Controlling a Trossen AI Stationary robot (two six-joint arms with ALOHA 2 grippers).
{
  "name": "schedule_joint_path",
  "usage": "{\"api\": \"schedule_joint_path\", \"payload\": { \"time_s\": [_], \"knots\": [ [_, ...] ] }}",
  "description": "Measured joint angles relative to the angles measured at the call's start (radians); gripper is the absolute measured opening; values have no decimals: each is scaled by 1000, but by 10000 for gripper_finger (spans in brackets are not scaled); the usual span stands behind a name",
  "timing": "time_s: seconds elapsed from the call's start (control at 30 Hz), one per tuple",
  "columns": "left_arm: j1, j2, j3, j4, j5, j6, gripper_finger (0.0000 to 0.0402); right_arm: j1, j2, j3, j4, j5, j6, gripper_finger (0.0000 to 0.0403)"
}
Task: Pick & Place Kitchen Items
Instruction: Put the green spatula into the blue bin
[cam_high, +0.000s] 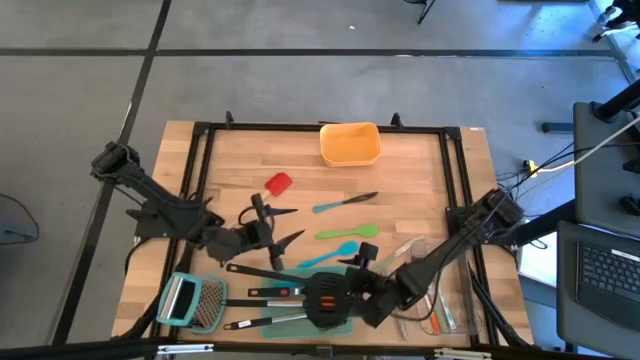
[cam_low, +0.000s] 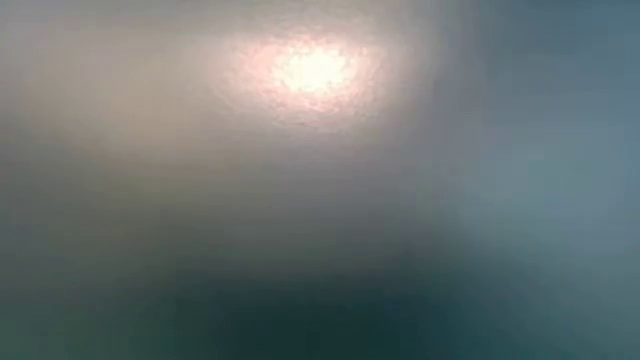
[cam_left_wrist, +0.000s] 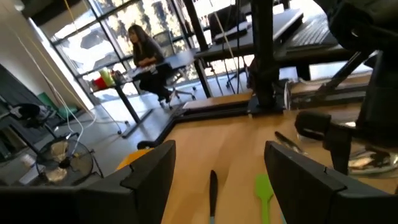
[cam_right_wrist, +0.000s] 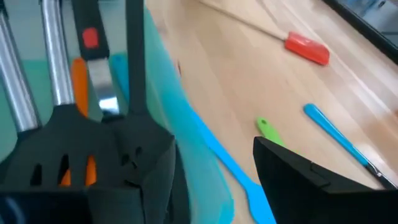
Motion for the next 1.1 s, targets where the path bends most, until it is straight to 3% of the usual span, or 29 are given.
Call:
{"api": "schedule_joint_path", "payload": {
  "time_s": [0.23,0.4,0.6,0.77,1.0,1.1],
  "knots": [
    [93,1,0,-50,78,-54,242,-34,-117,-167,70,-12,-71,218],
    [200,31,-1,-110,216,-111,242,-61,-162,-235,72,-22,-85,218],
    [313,70,-1,-100,392,-126,242,-91,-220,-308,67,-116,-77,218],
    [350,64,-1,-66,407,-119,242,-99,-313,-332,100,-146,-104,218],
    [346,55,-1,-64,415,-107,242,-79,-386,-359,295,-347,-281,218],
    [345,58,-1,-88,423,-93,242,-90,-385,-399,326,-341,-275,218]
  ]
}}
